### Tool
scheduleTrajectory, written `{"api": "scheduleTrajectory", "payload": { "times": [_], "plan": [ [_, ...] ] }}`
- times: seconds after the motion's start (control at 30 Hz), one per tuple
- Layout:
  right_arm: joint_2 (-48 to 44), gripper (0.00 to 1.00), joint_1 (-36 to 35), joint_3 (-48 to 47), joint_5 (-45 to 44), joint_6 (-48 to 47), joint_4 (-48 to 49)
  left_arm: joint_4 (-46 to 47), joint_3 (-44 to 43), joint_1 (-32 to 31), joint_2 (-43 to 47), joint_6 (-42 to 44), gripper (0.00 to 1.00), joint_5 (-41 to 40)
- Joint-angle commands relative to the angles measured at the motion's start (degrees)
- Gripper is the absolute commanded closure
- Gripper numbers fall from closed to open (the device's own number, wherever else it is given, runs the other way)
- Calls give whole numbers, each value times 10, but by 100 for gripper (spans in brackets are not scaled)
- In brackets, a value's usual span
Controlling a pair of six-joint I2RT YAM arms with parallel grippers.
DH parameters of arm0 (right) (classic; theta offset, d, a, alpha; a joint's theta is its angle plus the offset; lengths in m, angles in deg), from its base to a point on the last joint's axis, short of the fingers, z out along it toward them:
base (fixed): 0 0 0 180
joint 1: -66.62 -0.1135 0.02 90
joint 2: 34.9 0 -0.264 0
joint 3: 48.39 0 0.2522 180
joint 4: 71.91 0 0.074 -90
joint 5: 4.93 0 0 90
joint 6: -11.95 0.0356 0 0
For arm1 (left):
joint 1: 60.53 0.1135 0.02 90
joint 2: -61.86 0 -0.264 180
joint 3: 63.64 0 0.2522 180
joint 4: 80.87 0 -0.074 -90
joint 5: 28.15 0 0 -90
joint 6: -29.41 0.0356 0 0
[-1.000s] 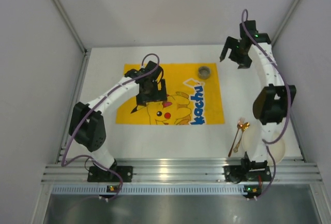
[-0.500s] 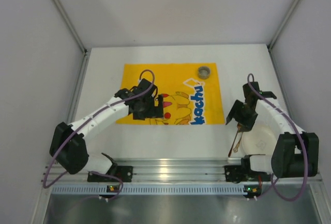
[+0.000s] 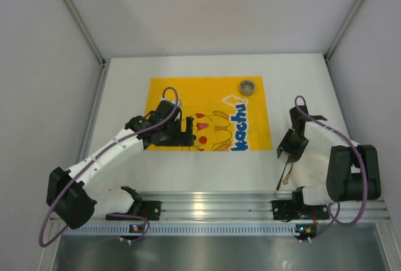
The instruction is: Set the dinner table for one person
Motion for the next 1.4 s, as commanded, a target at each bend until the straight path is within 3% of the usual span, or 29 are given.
{"api": "scheduleTrajectory", "payload": {
  "times": [0.0, 0.27, 0.7, 1.37],
  "plan": [
    [32, 58, -4, -34, -46, -8, 22, 0, 6, 2, 26, 22, 2, -16],
    [71, 58, -1, -83, -57, -24, 9, 7, 15, 3, 26, 23, 2, -27],
    [60, 57, 4, -179, -61, -86, -57, 22, 2, 2, -15, 1, 2, -5],
    [90, 58, 22, -74, -39, -118, 15, 16, 25, 2, 4, -10, 2, -17]
  ]
}}
